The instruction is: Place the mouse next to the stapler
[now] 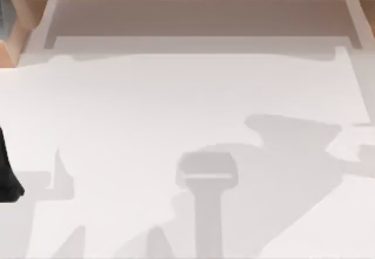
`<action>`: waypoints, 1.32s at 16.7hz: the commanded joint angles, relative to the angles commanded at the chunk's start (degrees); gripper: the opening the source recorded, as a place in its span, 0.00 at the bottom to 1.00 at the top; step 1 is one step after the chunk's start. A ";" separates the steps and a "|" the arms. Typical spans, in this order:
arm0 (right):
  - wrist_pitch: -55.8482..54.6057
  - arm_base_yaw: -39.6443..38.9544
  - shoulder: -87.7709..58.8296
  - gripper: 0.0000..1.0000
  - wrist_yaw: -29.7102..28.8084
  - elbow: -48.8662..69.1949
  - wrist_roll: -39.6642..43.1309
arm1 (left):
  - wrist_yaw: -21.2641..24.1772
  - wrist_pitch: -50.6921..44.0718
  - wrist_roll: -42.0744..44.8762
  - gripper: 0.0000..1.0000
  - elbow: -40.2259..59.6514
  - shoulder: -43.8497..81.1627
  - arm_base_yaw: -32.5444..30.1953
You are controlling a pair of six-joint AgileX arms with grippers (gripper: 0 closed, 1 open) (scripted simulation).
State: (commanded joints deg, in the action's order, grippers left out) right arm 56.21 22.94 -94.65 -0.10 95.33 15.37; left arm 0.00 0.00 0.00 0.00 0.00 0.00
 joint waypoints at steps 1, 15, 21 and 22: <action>2.53 0.45 -5.13 1.00 0.14 4.59 1.17 | 0.00 0.00 0.00 1.00 0.00 0.00 0.00; 21.78 -0.58 -51.94 1.00 2.46 44.62 14.63 | 0.00 0.00 0.00 1.00 0.00 0.00 0.00; 22.25 -1.11 -55.30 1.00 2.91 47.99 16.05 | 0.00 0.00 0.00 1.00 0.00 0.00 0.00; 22.25 -1.11 -55.30 1.00 2.91 47.99 16.05 | 0.00 0.00 0.00 1.00 0.00 0.00 0.00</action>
State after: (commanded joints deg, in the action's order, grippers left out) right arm 78.46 21.83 -149.95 2.81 143.32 31.43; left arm 0.00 0.00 0.00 0.00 0.00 0.00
